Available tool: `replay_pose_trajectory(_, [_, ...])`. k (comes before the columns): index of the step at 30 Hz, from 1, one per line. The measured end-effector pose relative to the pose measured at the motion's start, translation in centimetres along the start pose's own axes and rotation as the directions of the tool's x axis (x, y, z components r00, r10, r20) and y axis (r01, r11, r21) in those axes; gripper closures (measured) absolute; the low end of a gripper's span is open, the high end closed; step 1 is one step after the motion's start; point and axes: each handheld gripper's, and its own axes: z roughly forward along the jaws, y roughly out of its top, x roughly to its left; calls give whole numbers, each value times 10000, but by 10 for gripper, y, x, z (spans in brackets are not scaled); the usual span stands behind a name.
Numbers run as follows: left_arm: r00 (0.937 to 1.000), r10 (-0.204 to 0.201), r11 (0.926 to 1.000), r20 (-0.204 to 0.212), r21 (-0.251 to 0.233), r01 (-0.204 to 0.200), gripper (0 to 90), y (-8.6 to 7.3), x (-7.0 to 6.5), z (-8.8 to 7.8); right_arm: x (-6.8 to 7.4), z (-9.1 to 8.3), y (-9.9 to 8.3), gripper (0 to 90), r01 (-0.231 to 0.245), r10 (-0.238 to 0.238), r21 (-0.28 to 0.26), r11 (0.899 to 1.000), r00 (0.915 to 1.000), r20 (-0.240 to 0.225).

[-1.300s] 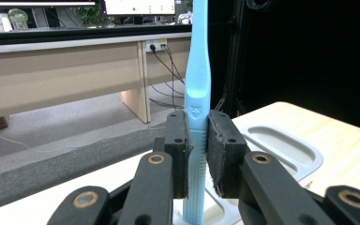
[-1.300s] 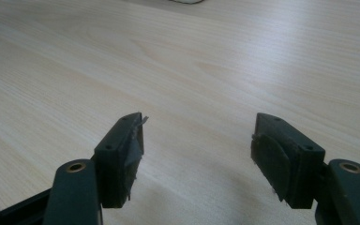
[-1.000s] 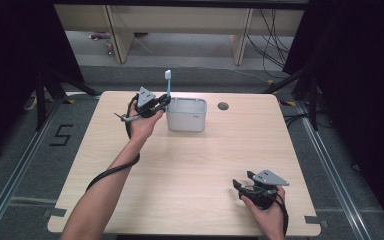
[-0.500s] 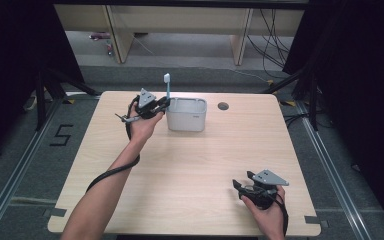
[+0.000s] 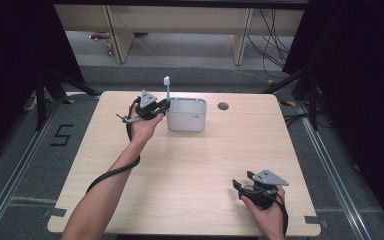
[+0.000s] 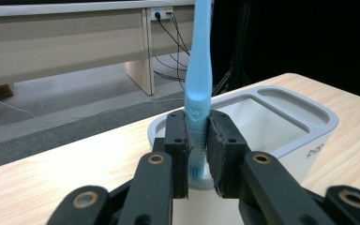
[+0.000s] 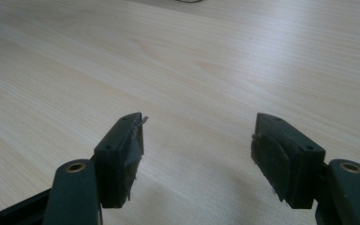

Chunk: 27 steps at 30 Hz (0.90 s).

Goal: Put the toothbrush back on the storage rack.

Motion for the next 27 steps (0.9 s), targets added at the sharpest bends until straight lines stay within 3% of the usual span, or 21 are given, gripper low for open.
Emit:
replay_pose_trajectory(18, [9999,-142,9988,-50,475,144,781,-3,-1,2,0,0,0,347,50,-50,20,10000,10000,7])
replay_pose_trajectory(22, [9999,-114,9983,-40,577,116,781,-4,0,3,-3,1,0,347,480,-480,-148,9987,9988,41])
replay_pose_trajectory(24, [9999,-93,9980,-56,618,97,781,-4,0,3,-1,0,0,347,75,-75,3,10000,10000,0])
replay_pose_trajectory(27, [9999,-107,9979,-56,643,111,780,-5,-1,3,-3,1,0,347,479,-478,-149,9987,9988,34])
